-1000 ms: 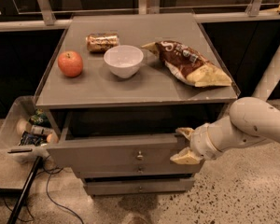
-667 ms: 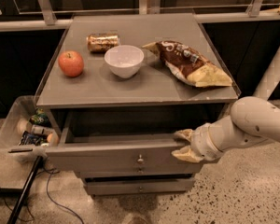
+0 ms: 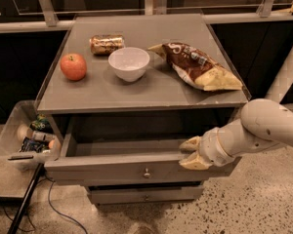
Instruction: Open top drawer
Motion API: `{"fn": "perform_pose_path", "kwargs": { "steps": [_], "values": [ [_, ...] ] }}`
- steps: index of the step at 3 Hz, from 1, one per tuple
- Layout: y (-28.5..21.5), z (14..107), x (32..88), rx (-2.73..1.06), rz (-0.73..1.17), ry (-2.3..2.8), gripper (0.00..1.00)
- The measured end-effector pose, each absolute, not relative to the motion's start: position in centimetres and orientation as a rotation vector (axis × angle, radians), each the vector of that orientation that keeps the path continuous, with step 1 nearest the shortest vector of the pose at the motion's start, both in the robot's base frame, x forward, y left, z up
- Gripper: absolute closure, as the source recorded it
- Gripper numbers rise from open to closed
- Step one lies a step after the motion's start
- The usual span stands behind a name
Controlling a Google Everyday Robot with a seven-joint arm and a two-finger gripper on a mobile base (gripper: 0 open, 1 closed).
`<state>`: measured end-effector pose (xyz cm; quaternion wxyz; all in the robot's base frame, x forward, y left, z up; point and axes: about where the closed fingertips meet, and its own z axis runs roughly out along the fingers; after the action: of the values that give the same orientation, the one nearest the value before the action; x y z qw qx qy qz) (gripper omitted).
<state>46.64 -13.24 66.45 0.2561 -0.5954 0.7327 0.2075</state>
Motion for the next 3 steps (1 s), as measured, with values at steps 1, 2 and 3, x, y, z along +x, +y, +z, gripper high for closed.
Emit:
{"fn": "perform_pose_path", "kwargs": {
  "steps": [1, 2, 3],
  "values": [
    [-13.24, 66.45, 46.64, -1.616, 0.563, 1.989, 0.86],
    [-13.24, 66.45, 46.64, -1.616, 0.563, 1.989, 0.63],
    [-13.24, 66.45, 46.64, -1.616, 0.563, 1.989, 0.39]
  ]
}}
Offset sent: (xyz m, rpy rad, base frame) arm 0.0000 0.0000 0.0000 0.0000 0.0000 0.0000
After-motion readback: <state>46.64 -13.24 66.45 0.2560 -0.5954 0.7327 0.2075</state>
